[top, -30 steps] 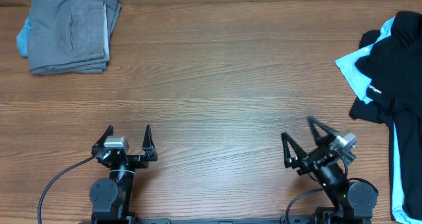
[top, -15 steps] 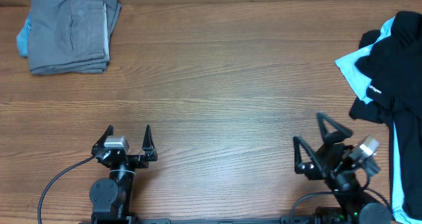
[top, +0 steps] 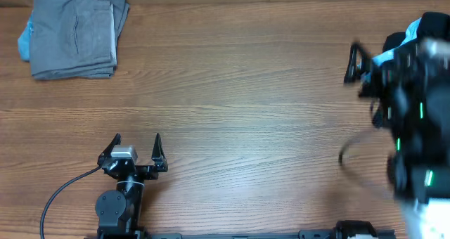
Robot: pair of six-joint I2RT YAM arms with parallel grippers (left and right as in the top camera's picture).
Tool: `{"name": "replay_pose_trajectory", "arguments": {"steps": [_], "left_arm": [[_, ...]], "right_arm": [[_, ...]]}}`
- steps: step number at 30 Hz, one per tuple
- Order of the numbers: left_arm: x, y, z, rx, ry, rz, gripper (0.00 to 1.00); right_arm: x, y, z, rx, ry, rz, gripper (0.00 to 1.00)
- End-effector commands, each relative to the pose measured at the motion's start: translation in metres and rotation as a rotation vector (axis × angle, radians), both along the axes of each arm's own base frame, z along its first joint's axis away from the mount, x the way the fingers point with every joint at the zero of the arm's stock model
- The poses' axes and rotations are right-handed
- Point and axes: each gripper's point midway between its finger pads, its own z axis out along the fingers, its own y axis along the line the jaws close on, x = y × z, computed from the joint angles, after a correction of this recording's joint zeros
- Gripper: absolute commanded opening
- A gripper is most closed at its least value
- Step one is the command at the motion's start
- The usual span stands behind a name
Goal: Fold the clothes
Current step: 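Reach the right gripper to the clothes pile and grasp the black shirt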
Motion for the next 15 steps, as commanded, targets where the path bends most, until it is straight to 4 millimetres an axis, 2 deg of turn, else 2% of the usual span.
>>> {"name": "replay_pose_trajectory", "arguments": {"steps": [1,3,6,10,15], "left_arm": [[0.0,0.001,0.0,0.02,-0.006,0.006,1.0],[0.0,0.001,0.0,0.02,-0.006,0.006,1.0],[0.0,0.001,0.0,0.02,-0.006,0.006,1.0],[0.0,0.001,0.0,0.02,-0.006,0.005,1.0],[0.0,0.001,0.0,0.02,-0.006,0.006,1.0]], "right_arm": [[0.048,-0.053,-0.025,-0.192,0.203,-0.21,1.0],[0.071,-0.079,-0.051,-0.224,0.363,-0.294,1.0],[0.086,-0.1,-0.087,-0.276,0.546,-0.366,1.0],[0.093,-0.134,-0.135,-0.375,0.706,-0.504,1.0],[0.09,-0.18,-0.201,-0.344,0.867,-0.589,1.0]]}}
